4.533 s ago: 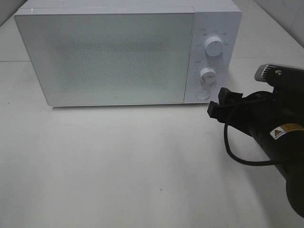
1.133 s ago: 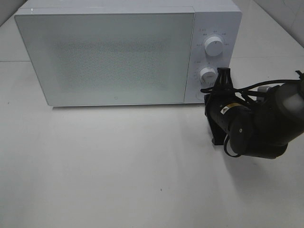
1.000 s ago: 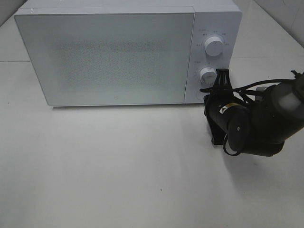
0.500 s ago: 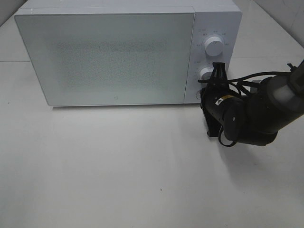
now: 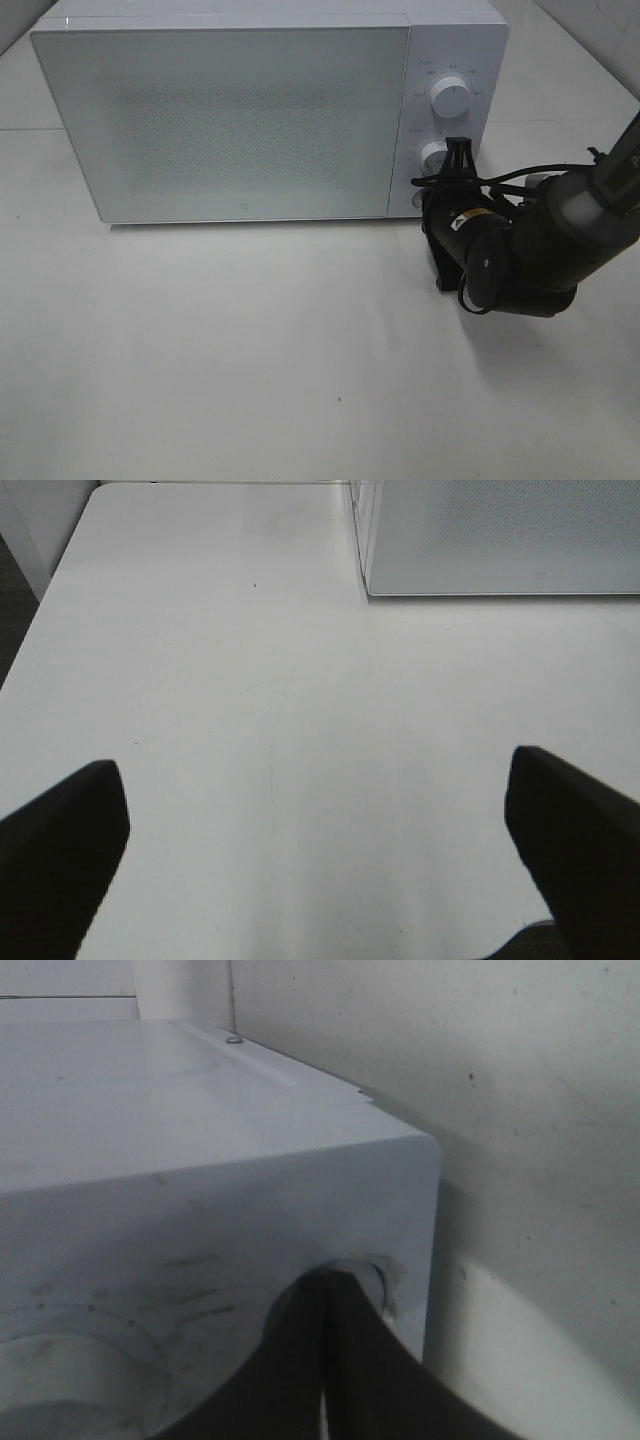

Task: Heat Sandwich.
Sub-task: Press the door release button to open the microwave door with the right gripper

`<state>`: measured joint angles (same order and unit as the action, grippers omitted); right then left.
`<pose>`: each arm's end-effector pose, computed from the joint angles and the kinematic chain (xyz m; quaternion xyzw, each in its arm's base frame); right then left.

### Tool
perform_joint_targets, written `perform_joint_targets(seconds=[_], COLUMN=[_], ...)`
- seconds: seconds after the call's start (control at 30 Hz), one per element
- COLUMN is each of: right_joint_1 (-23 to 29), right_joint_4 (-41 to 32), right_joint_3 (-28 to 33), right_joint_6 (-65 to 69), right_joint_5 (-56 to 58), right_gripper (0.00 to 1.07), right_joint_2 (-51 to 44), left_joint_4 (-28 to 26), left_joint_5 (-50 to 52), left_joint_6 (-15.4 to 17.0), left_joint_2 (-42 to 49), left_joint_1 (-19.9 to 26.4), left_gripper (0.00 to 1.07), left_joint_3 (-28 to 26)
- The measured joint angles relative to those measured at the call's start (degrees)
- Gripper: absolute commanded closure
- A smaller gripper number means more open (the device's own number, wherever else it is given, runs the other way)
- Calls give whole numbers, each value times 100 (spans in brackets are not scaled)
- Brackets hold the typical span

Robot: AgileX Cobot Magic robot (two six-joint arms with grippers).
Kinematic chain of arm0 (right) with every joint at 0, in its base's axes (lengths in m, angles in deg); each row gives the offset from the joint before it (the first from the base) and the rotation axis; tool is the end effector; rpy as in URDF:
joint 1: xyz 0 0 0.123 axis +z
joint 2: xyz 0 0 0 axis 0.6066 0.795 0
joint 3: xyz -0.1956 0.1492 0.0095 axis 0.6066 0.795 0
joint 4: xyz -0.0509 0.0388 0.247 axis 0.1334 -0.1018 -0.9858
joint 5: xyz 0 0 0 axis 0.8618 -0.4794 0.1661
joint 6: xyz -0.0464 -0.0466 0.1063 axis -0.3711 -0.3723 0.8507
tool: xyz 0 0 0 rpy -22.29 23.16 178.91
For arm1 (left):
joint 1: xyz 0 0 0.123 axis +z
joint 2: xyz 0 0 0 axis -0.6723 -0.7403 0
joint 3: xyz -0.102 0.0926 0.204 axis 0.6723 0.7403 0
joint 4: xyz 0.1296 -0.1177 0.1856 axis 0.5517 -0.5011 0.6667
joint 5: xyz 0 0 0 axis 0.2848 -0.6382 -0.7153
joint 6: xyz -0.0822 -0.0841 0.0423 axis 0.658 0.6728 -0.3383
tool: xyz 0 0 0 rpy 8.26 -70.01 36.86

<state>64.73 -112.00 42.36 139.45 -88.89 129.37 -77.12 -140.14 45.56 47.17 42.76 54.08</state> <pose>0.3524 0.1231 0.0353 0.5563 0.5805 0.4204 0.4205 0.0644 -0.0061 0.2677 0.0048 0.8511 -0.0234 0.5244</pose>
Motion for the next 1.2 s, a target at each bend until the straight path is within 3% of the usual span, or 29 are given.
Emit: perform_joint_targets(seconds=[0.37, 1.2], right_joint_1=[63, 92], right_joint_4=[-178, -338], right_joint_3=[-338, -418], right_joint_6=[-6, -160], right_joint_5=[-74, 103], right_gripper=[107, 107], right_joint_2=[275, 292], left_joint_4=[0, 0], left_joint_5=[0, 0], left_joint_6=[0, 0], left_joint_2=[0, 0], left_joint_1=[0, 0], left_gripper=[9, 9], left_joint_3=[0, 0])
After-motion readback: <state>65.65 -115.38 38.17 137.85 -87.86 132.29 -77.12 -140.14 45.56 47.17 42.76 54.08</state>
